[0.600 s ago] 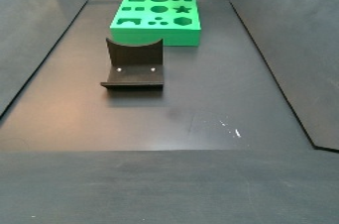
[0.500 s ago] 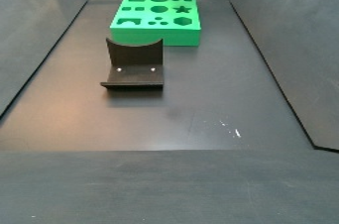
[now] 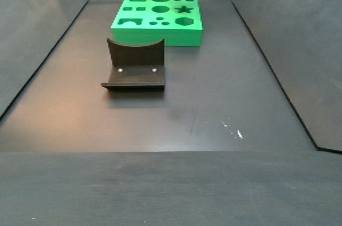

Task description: Insert the round object.

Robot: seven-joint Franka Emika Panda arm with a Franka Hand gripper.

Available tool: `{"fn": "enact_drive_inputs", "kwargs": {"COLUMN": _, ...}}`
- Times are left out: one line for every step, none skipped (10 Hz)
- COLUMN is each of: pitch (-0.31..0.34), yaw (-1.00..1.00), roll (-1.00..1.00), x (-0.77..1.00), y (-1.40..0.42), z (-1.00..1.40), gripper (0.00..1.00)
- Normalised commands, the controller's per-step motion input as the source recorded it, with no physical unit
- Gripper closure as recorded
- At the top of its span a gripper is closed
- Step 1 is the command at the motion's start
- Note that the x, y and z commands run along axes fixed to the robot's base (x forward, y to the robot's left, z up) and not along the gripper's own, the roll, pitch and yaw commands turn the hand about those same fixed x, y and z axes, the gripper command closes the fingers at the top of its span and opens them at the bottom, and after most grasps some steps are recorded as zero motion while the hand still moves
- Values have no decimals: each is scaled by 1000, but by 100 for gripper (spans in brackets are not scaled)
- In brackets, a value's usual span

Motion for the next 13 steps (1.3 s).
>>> {"fn": "enact_drive_inputs", "kwargs": {"pitch": -50, "yaw": -214, "roll": -209, "x": 517, "y": 0, "z": -357, "gripper": 100}}
{"fn": "enact_drive_inputs", "kwargs": {"pitch": -67, "yaw": -383, "roll": -309, "x": 563, "y": 0, "z": -223, "gripper": 100}}
{"fn": "enact_drive_inputs", "kwargs": {"pitch": -66, "yaw": -406, "roll": -266, "x": 580, "y": 0, "z": -300, "gripper": 100}}
{"fn": "enact_drive_inputs", "kwargs": {"pitch": -44, "yaw": -386, "roll": -231, "x": 580, "y": 0, "z": -283, "gripper": 100}}
{"fn": "enact_drive_inputs", "kwargs": {"pitch": -39, "yaw": -383, "roll": -221, "x": 583, "y": 0, "z": -314, "gripper": 100}}
{"fn": "enact_drive_inputs", "kwargs": {"pitch": -43, "yaw": -357, "roll": -186, "x": 509, "y": 0, "z": -326, "gripper": 100}}
{"fn": "enact_drive_inputs", "kwargs": {"pitch": -40, "yaw": -349, "roll": -179, "x": 394, "y": 0, "z": -286, "gripper": 100}}
{"fn": "enact_drive_inputs", "kwargs": {"pitch": -43, "yaw": -329, "roll": -181, "x": 291, "y": 0, "z": -243, "gripper": 100}}
{"fn": "enact_drive_inputs", "kwargs": {"pitch": -39, "yaw": -300, "roll": -171, "x": 223, "y": 0, "z": -226, "gripper": 100}}
{"fn": "enact_drive_inputs", "kwargs": {"pitch": -10, "yaw": 0, "roll": 0, "x": -49, "y": 9, "z": -266, "gripper": 100}}
{"fn": "enact_drive_inputs", "kwargs": {"pitch": 0, "yaw": 0, "roll": 33, "x": -134, "y": 29, "z": -243, "gripper": 100}}
{"fn": "enact_drive_inputs", "kwargs": {"pitch": 0, "yaw": 106, "roll": 157, "x": -71, "y": 71, "z": -237, "gripper": 100}}
{"fn": "enact_drive_inputs", "kwargs": {"pitch": 24, "yaw": 114, "roll": 251, "x": -94, "y": 57, "z": -186, "gripper": 100}}
